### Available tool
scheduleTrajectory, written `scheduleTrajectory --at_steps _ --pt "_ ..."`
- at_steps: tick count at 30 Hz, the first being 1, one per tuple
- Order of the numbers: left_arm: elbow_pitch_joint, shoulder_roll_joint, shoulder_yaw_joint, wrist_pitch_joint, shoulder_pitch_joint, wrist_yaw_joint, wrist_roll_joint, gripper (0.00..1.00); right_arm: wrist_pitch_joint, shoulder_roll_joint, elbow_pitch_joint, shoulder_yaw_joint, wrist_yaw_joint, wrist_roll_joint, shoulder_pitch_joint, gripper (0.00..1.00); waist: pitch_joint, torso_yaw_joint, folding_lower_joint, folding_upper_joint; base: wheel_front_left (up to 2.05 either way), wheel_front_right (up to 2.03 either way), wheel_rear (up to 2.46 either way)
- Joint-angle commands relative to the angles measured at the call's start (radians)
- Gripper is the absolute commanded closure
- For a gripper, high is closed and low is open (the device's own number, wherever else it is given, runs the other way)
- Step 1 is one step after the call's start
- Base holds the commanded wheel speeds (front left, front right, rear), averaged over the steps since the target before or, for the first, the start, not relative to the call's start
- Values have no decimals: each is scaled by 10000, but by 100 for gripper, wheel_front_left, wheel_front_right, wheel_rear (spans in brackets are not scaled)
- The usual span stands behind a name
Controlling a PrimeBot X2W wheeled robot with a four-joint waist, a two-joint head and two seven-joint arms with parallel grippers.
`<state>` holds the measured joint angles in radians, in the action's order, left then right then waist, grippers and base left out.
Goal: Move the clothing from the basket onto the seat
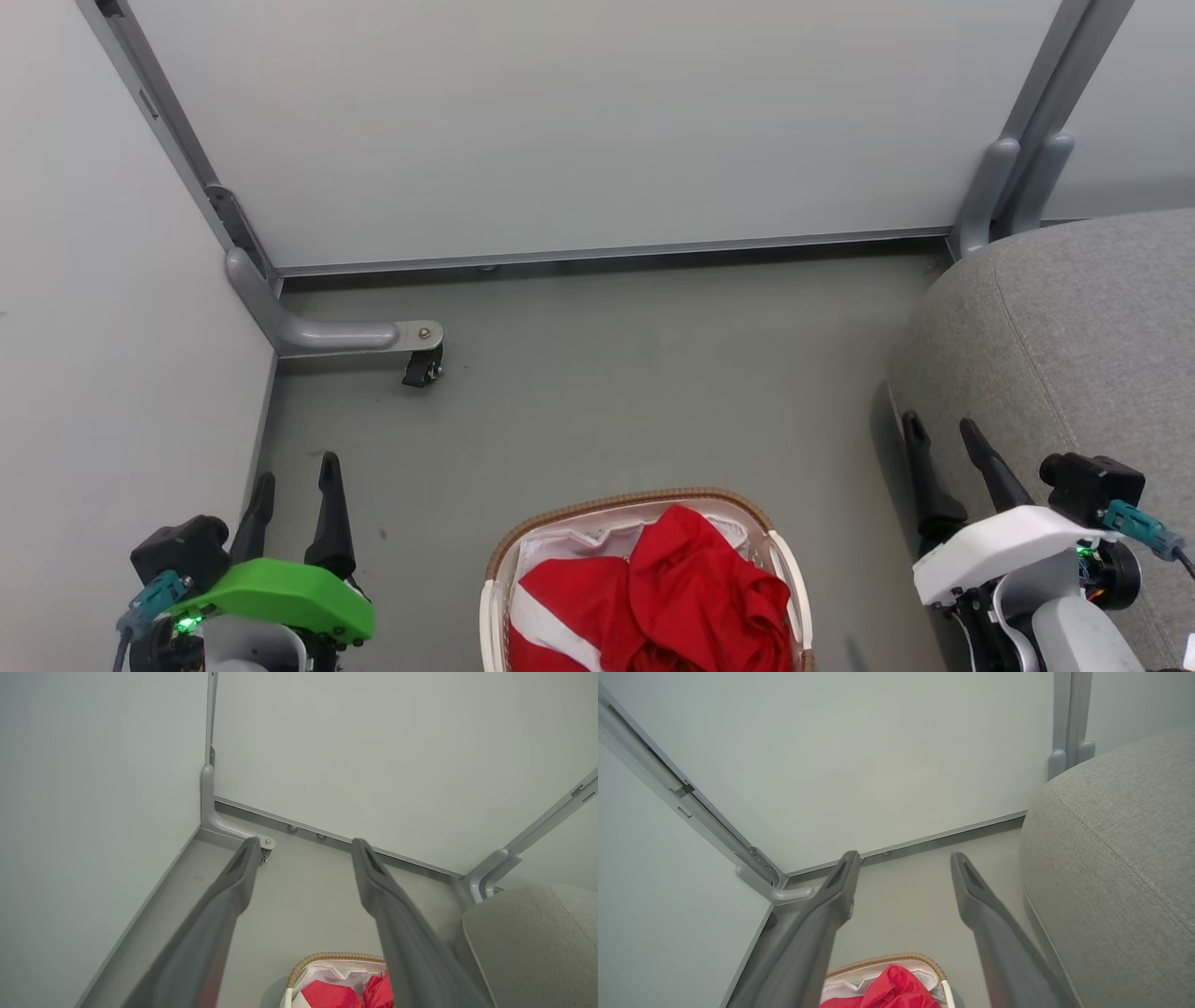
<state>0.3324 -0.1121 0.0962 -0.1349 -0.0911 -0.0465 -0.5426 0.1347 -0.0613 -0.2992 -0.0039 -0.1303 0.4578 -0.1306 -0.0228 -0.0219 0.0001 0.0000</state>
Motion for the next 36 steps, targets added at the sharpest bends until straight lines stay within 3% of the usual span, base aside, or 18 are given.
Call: scheduleTrajectory --at_steps 1,13,36 --pt "-121 -126 20 -116 61 53 317 0 110 -28 33 17 -5 -317 15 0 2 4 0 0 0 0 0" --pt "-546 9 -154 -413 326 132 1352 0 412 60 12 -217 -4 -1631 171 0 11 -15 0 0 0 0 0" --pt "-743 544 -966 -922 708 -535 3061 0 915 97 -207 -386 -5 -3376 297 0 -128 77 -1 0 0 0 0"
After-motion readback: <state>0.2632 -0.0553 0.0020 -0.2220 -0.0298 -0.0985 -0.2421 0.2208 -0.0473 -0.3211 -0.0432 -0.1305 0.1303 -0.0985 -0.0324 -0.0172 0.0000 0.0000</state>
